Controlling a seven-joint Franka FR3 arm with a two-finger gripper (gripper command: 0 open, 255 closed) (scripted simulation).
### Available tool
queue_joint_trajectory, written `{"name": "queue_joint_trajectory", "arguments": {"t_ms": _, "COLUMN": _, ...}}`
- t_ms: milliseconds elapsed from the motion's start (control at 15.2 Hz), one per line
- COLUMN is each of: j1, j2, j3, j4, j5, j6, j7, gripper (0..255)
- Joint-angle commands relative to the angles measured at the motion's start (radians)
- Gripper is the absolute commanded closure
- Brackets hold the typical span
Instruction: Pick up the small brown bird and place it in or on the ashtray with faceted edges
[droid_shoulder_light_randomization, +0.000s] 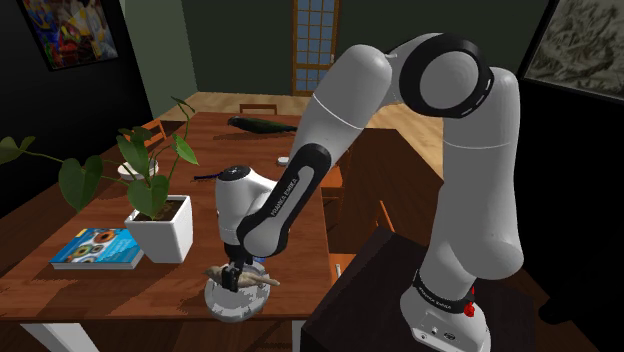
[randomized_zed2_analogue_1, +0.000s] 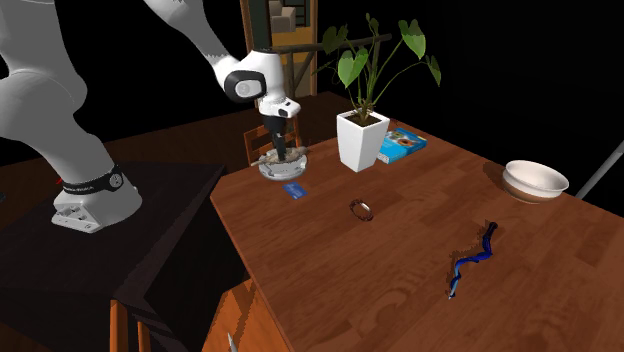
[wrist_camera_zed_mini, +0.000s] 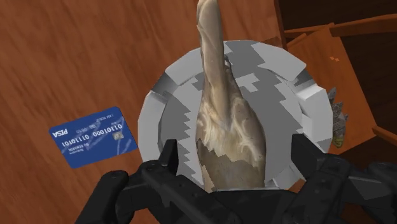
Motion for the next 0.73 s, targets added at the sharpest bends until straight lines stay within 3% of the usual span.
{"name": "queue_joint_trajectory", "arguments": {"t_ms": 0, "j1": -0.005, "j2": -0.052, "j3": 0.007, "j4": -0.005, "j5": 0.012, "j6": -0.047, "j7": -0.008, "gripper": 0}}
{"name": "queue_joint_trajectory", "arguments": {"t_ms": 132, "j1": -0.011, "j2": -0.108, "j3": 0.013, "j4": -0.005, "j5": 0.025, "j6": -0.102, "j7": -0.017, "gripper": 0}}
{"name": "queue_joint_trajectory", "arguments": {"t_ms": 660, "j1": -0.01, "j2": -0.108, "j3": 0.013, "j4": -0.005, "j5": 0.025, "j6": -0.102, "j7": -0.017, "gripper": 0}}
